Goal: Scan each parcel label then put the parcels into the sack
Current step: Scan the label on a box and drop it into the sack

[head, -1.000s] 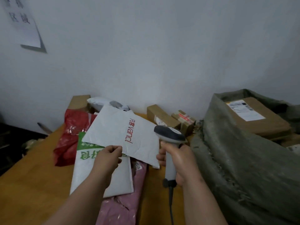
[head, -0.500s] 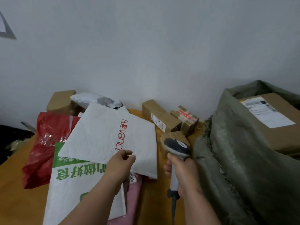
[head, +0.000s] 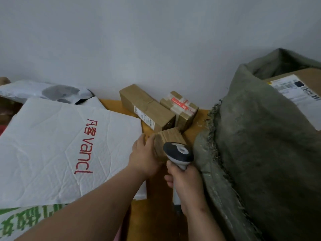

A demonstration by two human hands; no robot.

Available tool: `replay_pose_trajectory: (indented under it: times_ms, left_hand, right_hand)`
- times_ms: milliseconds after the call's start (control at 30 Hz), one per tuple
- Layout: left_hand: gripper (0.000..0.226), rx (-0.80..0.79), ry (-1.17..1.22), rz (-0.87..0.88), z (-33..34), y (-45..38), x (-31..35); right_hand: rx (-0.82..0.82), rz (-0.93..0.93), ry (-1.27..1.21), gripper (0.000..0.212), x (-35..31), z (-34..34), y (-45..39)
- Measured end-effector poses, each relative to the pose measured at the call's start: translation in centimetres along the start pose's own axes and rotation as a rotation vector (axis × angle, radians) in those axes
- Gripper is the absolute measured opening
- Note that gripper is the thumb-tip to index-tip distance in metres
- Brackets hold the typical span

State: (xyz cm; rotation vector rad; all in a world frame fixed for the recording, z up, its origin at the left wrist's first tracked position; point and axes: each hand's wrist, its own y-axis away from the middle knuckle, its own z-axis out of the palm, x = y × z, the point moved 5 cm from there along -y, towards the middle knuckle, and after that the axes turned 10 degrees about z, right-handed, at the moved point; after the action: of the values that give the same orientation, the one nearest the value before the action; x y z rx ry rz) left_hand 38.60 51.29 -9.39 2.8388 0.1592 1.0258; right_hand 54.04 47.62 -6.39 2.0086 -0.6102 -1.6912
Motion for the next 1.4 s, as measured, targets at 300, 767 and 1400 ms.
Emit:
replay_pose_trajectory:
  times_ms: [300, 767, 1400]
  left_hand:
    - [0.058, 0.083, 0.113, 0.018, -0.1, -2.7, -1.2]
    - [0.054, 0.123, 1.786, -0.625, -4.4, 9.7, -2.2]
    - [0.049, 0.250, 1.529, -0.193, -8.7, 21.4, 1.6]
  right_hand:
    - [0.046, 0.061, 0.001, 0.010, 0.8, 1.2, -0.2]
    - [0.124, -0.241, -0.302, 0.033, -3.9, 0.9, 5.0]
    - [-0.151, -0.292, -0.328, 0.005, -4.6, 2.4, 14.7]
